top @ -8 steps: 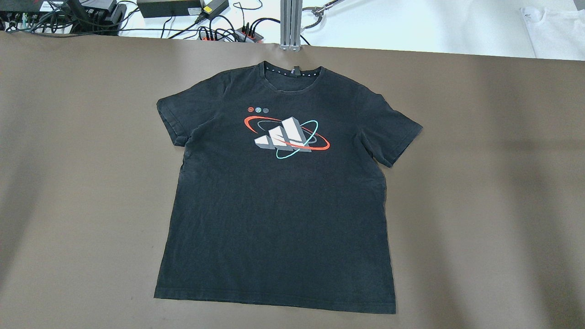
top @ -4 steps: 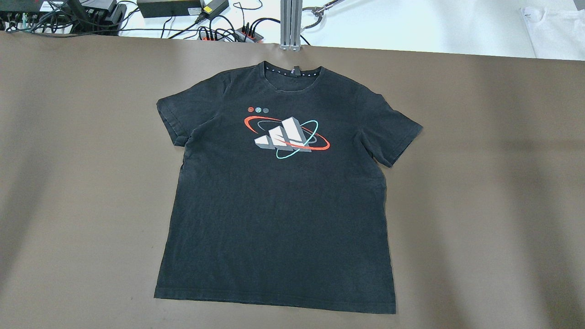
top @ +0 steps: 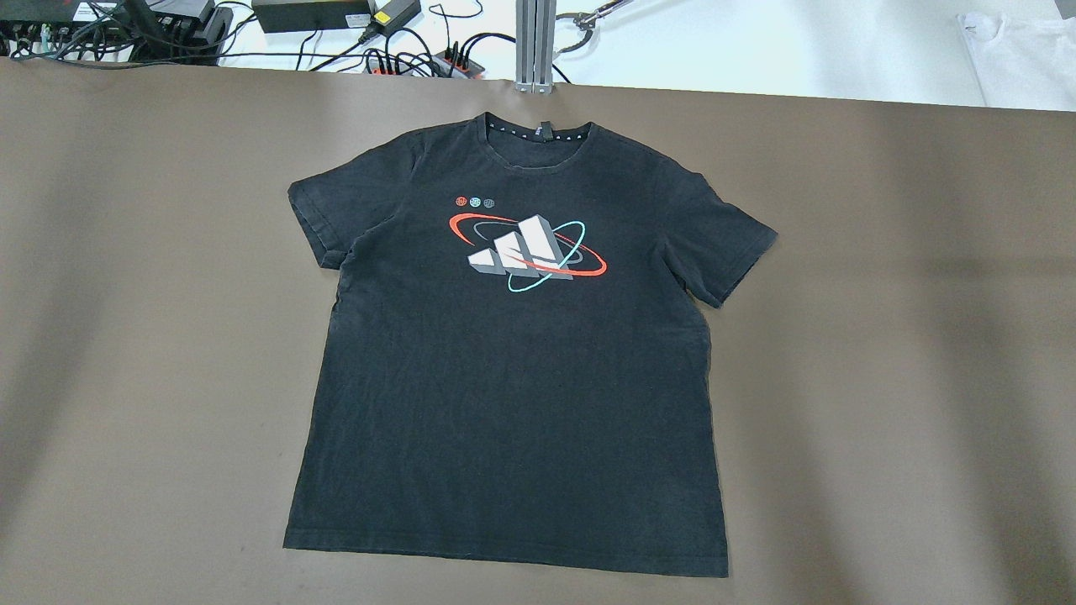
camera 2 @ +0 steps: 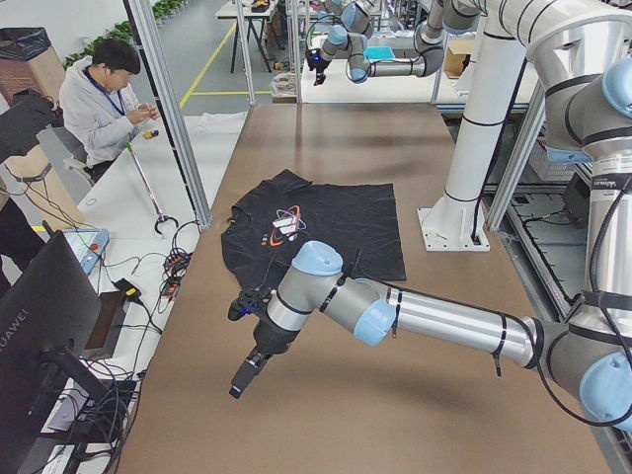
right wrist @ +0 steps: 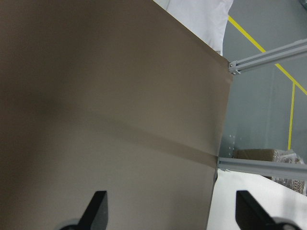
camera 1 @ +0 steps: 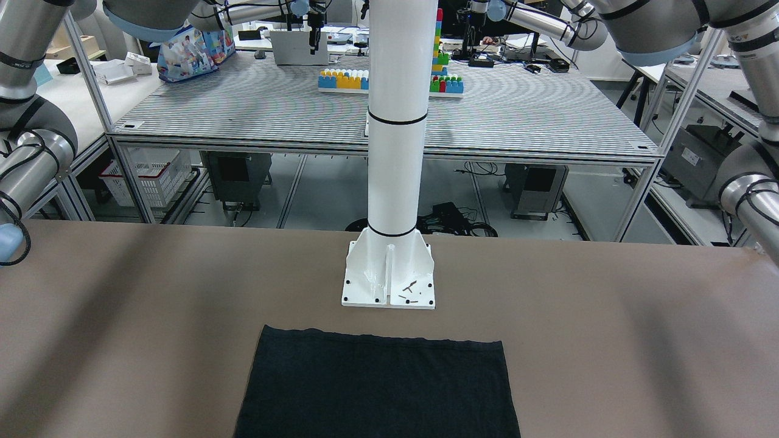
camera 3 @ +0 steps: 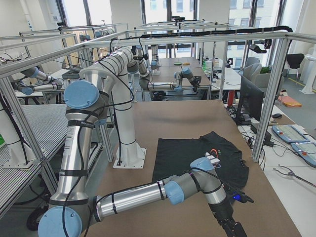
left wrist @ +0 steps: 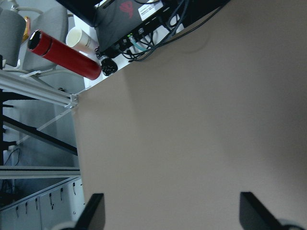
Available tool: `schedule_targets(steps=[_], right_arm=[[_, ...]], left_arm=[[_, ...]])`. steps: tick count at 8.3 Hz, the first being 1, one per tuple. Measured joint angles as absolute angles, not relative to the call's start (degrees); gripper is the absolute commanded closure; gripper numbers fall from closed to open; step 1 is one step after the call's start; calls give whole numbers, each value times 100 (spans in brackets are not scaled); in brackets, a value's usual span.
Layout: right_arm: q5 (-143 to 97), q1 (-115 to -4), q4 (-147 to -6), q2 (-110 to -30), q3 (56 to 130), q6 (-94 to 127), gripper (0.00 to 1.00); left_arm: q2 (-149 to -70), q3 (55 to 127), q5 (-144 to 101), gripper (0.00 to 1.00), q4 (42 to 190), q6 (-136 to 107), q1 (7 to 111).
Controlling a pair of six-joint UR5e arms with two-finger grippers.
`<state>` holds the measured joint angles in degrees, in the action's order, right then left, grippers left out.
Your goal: Fold clothes
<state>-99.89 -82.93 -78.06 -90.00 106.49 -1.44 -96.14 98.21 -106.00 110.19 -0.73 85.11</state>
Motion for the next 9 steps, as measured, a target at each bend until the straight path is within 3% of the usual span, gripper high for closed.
schedule_targets(steps=[4, 9], right_arm=[[-10334, -7315, -7397, -8075, 9857, 1436, 6], [-10375, -6123, -7326, -7362, 9624, 2904, 6]], left_arm=[[-10699, 8603, -11534, 0, 11267, -212, 7935], [-12516, 5928, -11711, 0, 12872, -1983, 6434]])
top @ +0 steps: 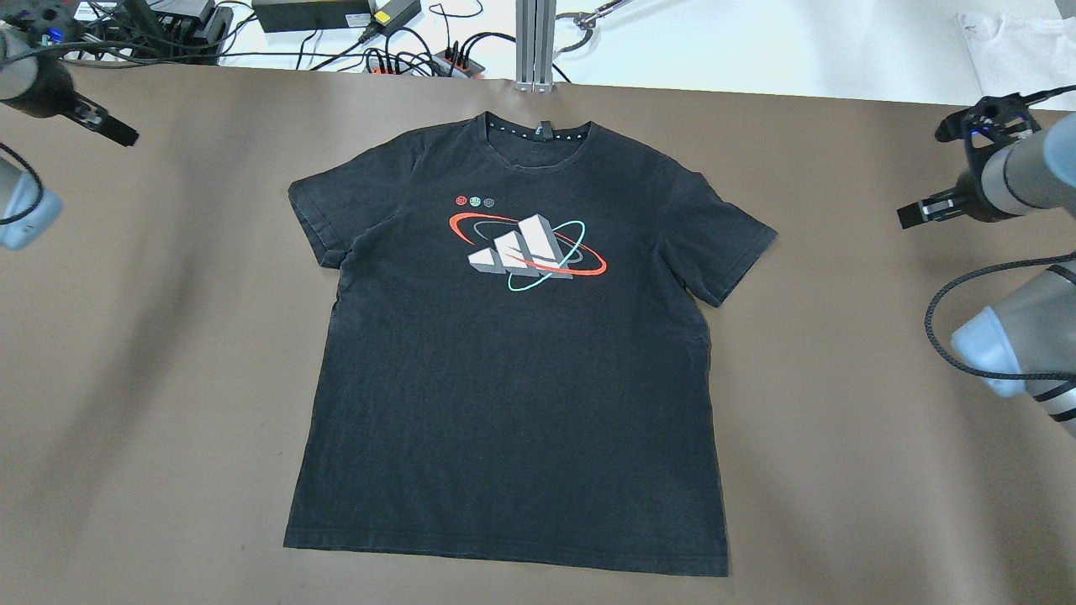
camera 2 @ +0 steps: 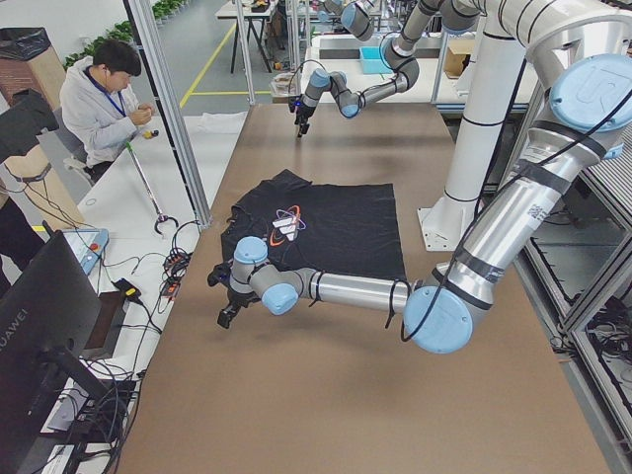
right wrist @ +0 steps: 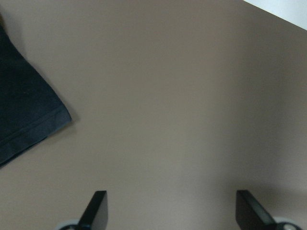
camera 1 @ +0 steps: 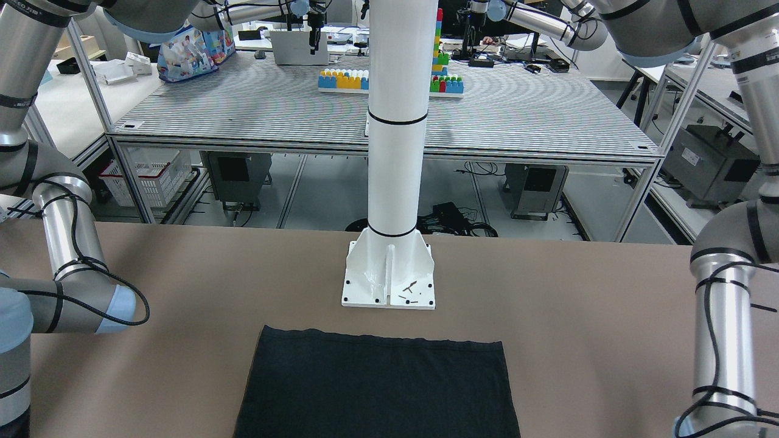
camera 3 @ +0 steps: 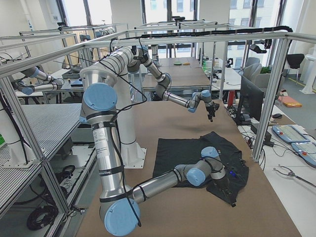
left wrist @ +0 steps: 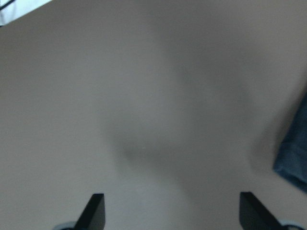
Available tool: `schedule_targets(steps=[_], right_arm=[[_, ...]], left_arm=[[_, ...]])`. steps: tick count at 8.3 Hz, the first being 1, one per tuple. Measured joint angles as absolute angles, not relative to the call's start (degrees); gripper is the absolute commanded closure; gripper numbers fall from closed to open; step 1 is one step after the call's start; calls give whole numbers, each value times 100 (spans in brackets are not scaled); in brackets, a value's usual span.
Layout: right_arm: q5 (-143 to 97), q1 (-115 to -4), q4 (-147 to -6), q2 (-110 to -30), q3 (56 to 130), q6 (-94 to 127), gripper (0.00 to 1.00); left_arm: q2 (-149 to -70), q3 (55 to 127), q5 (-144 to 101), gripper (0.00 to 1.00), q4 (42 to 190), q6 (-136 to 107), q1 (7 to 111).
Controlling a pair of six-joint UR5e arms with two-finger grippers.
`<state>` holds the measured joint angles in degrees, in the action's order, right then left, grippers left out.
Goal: Fold clothes
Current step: 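Move both grippers in toward the shirt's shoulders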
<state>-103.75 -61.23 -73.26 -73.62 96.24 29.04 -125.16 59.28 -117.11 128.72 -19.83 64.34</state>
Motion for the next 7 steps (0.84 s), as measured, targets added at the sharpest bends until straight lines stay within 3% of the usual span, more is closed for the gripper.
schedule_targets(steps=[2, 3, 5, 7], right_arm=[[-10365, -5994, -7322, -7313, 9612, 2983, 6], [-10362, -5965, -7320, -7308, 9601, 2988, 6], [-10338, -5913, -7300, -7304, 9590, 2989, 6], [-10318, -5886, -7261, -7304, 9534, 2988, 6]], left_arm=[[-12792, 5627, -11712, 1, 13151, -2634, 6014], [-12837, 5590, -11718, 12, 13193, -2776, 5932], [-12917, 5554, -11723, 23, 13222, -2887, 5841], [-12989, 5508, -11724, 40, 13229, -2953, 5779]])
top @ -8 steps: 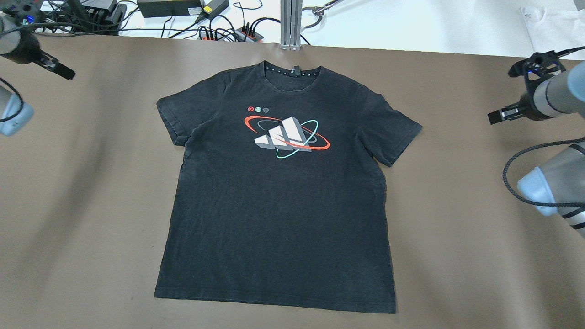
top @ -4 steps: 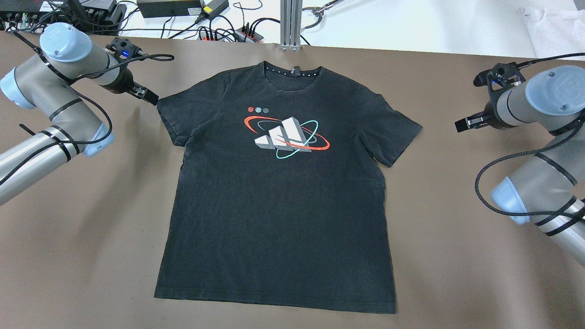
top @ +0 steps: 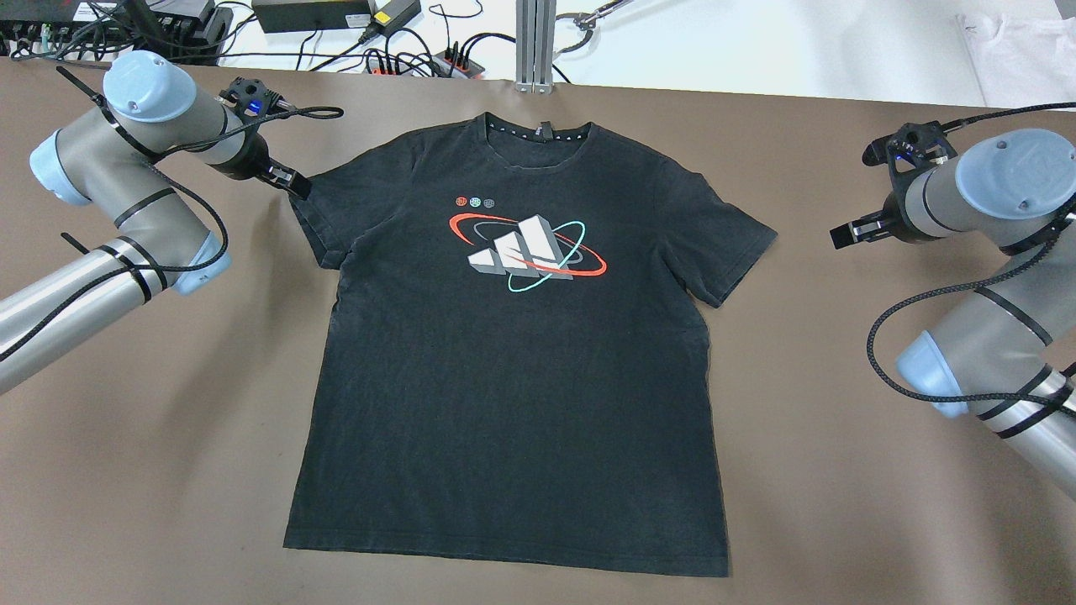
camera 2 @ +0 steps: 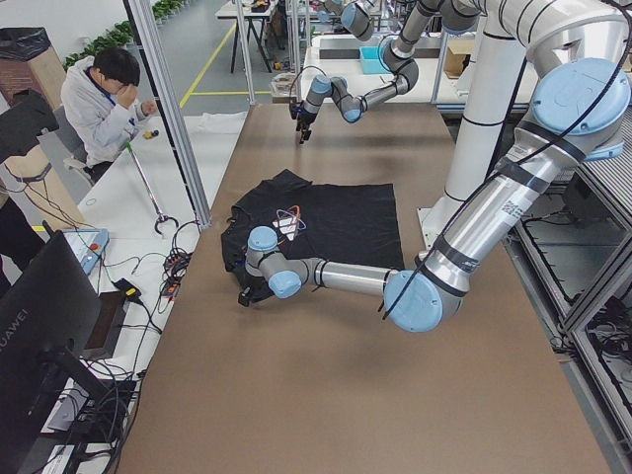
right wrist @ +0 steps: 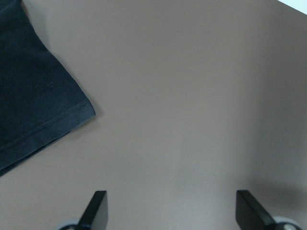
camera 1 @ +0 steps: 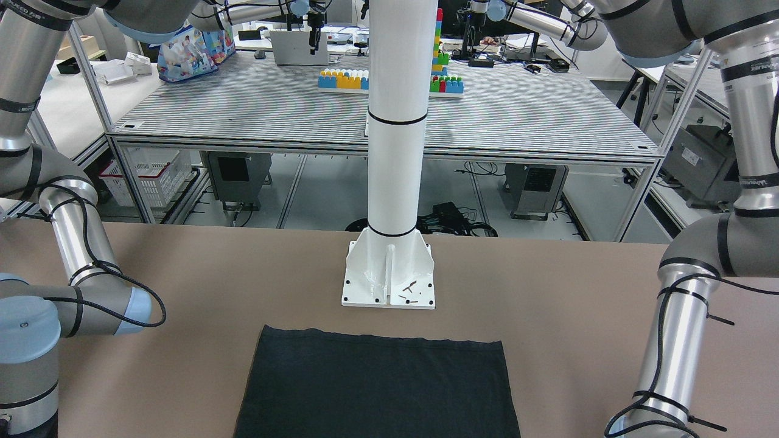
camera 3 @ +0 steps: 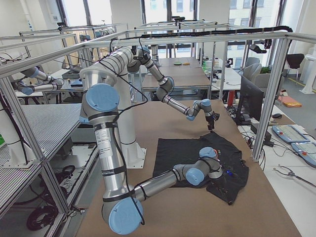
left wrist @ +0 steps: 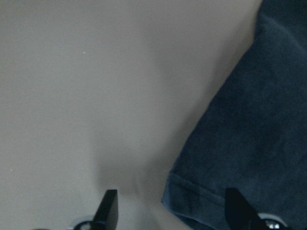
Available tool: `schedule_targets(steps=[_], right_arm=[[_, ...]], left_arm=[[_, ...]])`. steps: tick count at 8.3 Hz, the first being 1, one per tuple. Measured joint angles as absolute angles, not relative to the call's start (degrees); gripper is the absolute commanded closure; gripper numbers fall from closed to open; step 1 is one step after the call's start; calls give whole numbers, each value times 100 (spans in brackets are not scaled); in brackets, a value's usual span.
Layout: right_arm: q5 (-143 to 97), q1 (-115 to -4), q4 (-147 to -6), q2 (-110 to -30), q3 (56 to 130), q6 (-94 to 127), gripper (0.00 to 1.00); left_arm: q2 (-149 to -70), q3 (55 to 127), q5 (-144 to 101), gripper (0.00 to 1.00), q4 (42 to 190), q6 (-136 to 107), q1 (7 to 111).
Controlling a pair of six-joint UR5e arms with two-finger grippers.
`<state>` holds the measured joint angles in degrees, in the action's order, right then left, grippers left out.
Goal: Fold clothes
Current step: 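Move both grippers in toward the shirt's shoulders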
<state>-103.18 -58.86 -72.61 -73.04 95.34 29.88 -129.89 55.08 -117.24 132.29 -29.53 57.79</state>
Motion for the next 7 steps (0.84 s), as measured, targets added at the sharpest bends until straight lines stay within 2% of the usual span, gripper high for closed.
schedule_targets(steps=[1, 2, 3, 4, 7], right_arm=[[-10313, -5884, -7163, -7304, 9453, 2988, 6], [-10311, -5881, -7046, -7304, 9370, 2988, 6], [-10310, -5880, -6964, -7304, 9318, 2988, 6], [-10310, -5880, -6925, -7304, 9288, 2988, 6], [-10310, -5880, -6901, -7304, 9265, 2988, 6]], left_arm=[[-13025, 5473, -11721, 48, 13229, -2999, 5738], [-13050, 5439, -11718, 65, 13232, -3023, 5713], [-13062, 5419, -11717, 89, 13234, -3034, 5702], [-13066, 5411, -11716, 100, 13235, -3039, 5700], [-13069, 5424, -11724, 100, 13255, -3051, 5713]])
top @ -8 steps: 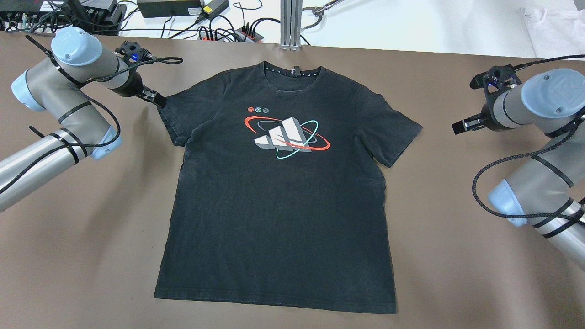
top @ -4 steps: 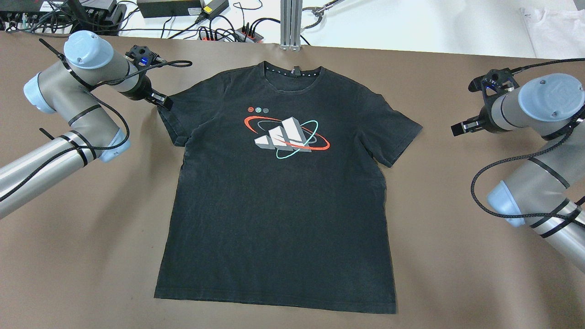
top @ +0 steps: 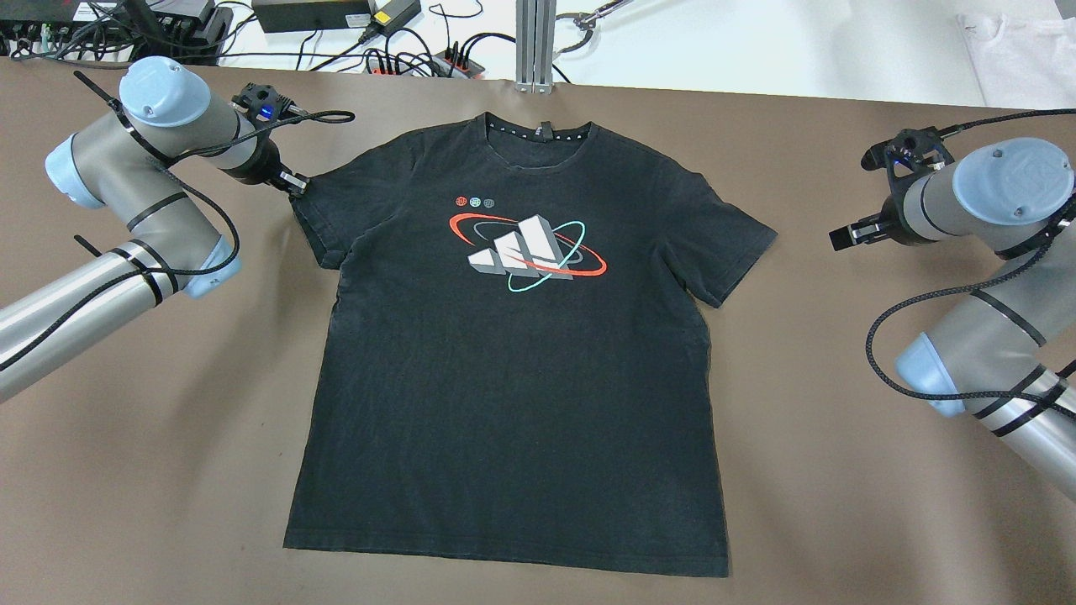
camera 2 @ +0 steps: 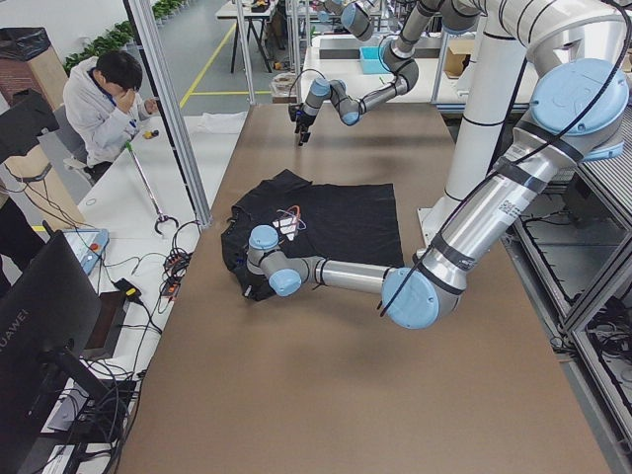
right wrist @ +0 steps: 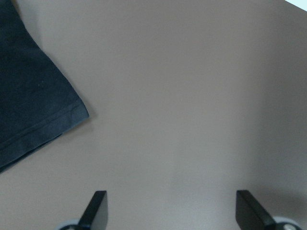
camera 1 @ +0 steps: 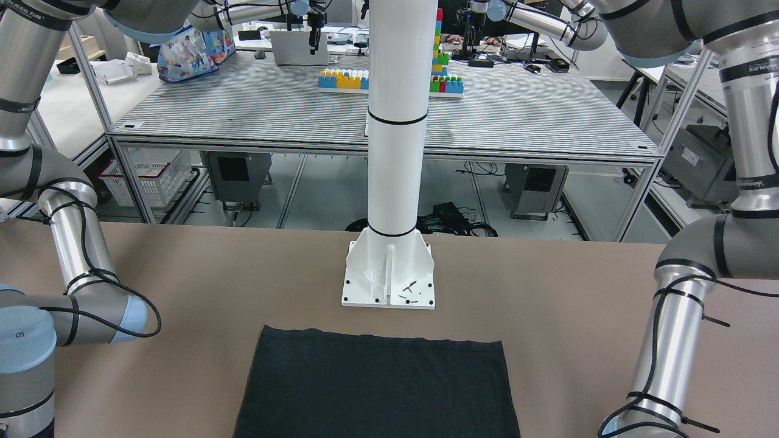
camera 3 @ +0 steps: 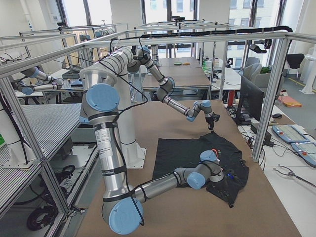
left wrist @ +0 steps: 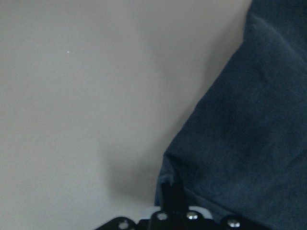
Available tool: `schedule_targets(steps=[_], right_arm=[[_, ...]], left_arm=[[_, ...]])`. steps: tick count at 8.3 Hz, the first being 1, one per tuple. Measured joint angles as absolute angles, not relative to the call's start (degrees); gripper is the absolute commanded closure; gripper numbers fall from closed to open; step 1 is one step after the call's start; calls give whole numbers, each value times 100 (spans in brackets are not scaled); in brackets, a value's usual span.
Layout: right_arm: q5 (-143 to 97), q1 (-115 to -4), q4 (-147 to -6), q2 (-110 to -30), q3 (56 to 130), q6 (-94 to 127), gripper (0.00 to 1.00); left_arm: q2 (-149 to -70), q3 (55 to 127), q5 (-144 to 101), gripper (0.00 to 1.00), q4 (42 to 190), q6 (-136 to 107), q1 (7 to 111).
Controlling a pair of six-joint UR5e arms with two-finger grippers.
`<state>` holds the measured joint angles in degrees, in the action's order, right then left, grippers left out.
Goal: Fold clothes
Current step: 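Move both grippers in toward the shirt's shoulders, then grasp the sleeve nearest the left gripper and fold it across the chest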
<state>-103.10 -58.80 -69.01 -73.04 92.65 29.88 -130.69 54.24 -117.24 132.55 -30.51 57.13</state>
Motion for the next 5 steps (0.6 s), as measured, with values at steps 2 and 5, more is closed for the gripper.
schedule_targets(steps=[2, 5], right_arm=[[-10310, -5880, -6899, -7304, 9264, 2989, 6], [-10310, -5880, -6894, -7304, 9264, 2997, 6]], left_arm=[[-13068, 5583, -11729, 100, 13274, -3219, 5737], [-13048, 6218, -11733, 100, 13285, -4084, 5731]])
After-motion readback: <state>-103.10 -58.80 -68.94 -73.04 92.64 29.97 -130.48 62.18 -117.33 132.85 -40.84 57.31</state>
